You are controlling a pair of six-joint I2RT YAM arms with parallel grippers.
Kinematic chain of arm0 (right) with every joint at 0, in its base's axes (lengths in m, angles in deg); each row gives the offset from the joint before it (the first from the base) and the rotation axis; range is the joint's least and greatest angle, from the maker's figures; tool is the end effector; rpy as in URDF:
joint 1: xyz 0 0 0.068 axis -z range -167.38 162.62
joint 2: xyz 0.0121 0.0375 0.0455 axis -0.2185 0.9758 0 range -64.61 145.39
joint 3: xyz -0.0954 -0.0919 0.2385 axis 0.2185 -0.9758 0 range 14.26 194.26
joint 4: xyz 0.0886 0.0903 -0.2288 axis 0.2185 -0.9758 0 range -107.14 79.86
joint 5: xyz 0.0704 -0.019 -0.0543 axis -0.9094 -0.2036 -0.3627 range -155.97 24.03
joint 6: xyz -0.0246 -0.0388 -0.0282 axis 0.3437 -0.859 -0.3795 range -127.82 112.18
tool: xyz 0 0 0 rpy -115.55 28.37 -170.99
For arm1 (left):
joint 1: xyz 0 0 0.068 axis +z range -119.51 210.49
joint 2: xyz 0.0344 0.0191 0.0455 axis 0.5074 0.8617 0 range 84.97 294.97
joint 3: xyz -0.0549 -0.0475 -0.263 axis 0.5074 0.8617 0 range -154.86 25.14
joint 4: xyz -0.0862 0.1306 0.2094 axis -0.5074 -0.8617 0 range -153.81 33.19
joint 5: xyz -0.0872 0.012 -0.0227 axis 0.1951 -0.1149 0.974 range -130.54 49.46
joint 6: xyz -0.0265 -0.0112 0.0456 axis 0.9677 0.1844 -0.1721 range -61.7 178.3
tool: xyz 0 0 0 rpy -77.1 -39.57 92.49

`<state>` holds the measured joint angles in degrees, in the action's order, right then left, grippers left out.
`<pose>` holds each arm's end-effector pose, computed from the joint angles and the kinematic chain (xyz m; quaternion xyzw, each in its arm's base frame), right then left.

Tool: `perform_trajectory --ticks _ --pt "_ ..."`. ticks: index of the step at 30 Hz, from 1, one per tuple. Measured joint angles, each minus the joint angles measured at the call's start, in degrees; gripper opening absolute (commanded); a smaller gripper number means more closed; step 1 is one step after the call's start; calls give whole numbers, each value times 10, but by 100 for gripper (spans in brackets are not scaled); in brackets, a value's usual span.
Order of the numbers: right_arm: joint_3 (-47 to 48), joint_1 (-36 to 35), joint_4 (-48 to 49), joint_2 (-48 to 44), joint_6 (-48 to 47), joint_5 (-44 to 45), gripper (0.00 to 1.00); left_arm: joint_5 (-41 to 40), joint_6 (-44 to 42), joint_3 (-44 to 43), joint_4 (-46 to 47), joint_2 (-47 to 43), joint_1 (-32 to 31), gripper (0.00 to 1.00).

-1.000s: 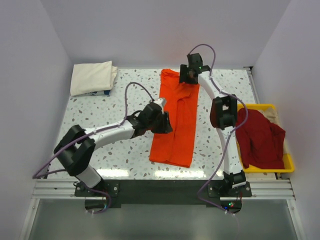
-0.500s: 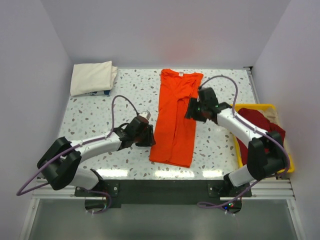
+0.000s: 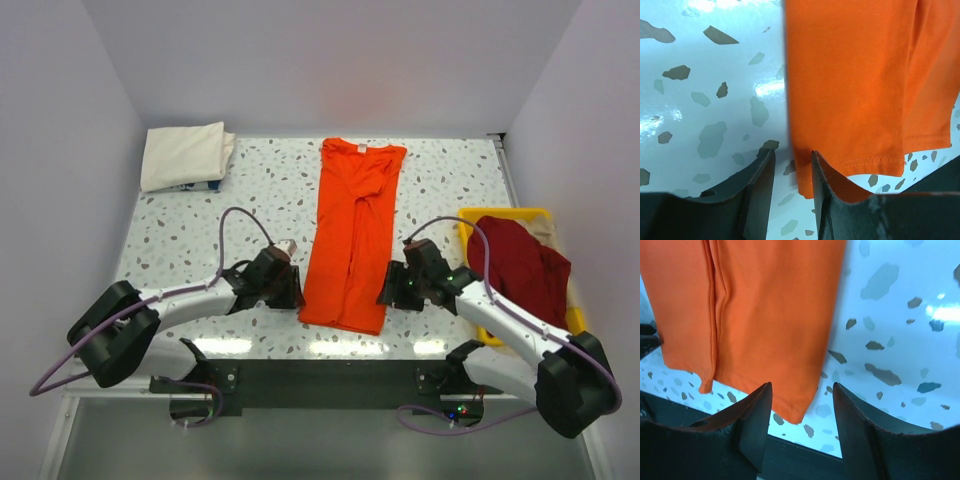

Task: Fold and stack the t-shirts
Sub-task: Fold the tshirt

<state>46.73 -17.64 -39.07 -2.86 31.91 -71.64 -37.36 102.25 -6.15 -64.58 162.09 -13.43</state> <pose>0.1673 0.1016 0.1856 0.0658 0.9584 0.1958 0.1968 0.1714 -0.1677 0.1488 0.0084 0.9496 -0.2355 0.2065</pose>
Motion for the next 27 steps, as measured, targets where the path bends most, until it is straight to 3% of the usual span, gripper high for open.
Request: perform_trajectory --ticks 11,27 --pt "-58 -10 -25 -24 42 -70 52 14 -1 2 1 -1 -14 42" --pt "-59 -84 15 28 88 -78 52 22 3 17 -2 -15 -47 34"
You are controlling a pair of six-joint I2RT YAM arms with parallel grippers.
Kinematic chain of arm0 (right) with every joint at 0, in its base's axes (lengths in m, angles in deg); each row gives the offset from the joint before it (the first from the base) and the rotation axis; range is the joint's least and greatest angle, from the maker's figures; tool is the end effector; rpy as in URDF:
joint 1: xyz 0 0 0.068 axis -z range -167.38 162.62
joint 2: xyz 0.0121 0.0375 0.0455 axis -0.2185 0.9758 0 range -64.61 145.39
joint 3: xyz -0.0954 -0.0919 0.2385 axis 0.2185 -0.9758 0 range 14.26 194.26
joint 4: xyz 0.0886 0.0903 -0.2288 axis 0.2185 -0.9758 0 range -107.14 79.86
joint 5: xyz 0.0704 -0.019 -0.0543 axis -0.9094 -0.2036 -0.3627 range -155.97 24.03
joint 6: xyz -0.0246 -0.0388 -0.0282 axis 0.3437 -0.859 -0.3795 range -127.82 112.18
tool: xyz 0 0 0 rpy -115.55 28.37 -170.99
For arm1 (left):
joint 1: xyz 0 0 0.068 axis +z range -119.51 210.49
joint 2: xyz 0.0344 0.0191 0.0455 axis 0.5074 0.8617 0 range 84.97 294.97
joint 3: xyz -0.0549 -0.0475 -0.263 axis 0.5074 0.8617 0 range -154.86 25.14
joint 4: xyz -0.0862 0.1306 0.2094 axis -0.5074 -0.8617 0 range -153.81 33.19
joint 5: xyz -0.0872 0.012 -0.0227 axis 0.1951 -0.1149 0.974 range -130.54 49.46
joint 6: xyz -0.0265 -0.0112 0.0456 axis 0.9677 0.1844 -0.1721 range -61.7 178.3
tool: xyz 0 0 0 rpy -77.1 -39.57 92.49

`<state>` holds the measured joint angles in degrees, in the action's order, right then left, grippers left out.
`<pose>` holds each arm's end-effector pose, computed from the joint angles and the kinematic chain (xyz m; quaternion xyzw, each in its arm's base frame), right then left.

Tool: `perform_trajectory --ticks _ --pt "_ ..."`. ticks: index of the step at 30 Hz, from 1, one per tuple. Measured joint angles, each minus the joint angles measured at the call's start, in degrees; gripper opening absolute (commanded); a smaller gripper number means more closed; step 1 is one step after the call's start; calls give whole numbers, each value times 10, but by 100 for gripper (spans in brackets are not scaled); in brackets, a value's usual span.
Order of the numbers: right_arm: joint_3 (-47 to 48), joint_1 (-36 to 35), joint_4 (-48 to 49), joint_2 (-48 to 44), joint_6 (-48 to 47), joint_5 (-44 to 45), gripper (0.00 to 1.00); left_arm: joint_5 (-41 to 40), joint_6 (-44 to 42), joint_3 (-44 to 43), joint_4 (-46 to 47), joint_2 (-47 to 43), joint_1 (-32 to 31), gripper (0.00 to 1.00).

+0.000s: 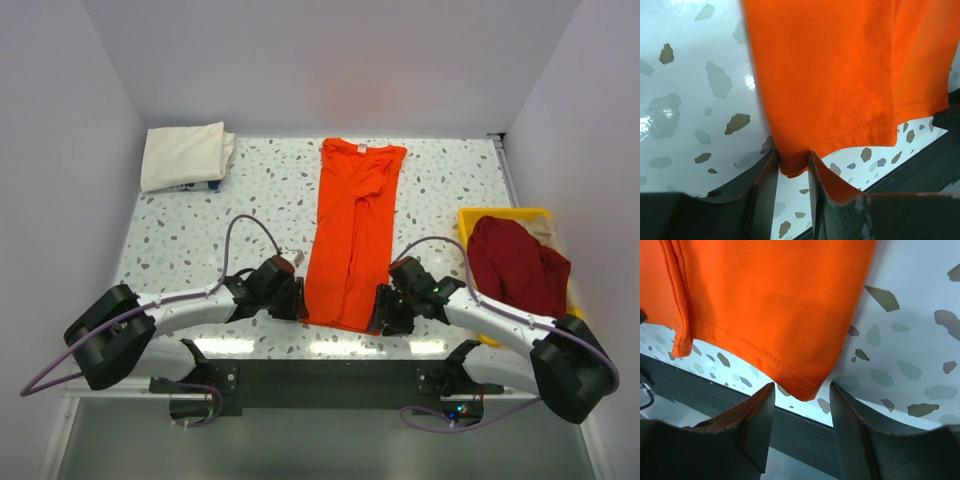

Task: Fold and stack the t-shirts
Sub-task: Fold the tshirt

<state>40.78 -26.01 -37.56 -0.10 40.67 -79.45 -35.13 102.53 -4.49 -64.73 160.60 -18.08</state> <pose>0.1367 0.1198 0.1495 0.0585 0.9689 0.2288 0.0742 0.1511 -0.1763 0.1463 0.0506 0.9486 -0.2549 0.1808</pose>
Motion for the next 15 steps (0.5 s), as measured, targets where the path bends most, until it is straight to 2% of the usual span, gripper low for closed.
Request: perform_trajectory --ticks 4,8,9,15 --pt "0 -4 7 0 6 3 47 5 8 9 6 -5 -6 28" --pt "-6 -5 10 -1 9 9 35 10 19 18 12 -7 -12 4" --pt "-9 -5 11 -2 11 9 29 12 23 19 12 -7 -16 1" --pt "-32 -5 9 -32 17 12 14 21 35 23 16 -7 -37 0"
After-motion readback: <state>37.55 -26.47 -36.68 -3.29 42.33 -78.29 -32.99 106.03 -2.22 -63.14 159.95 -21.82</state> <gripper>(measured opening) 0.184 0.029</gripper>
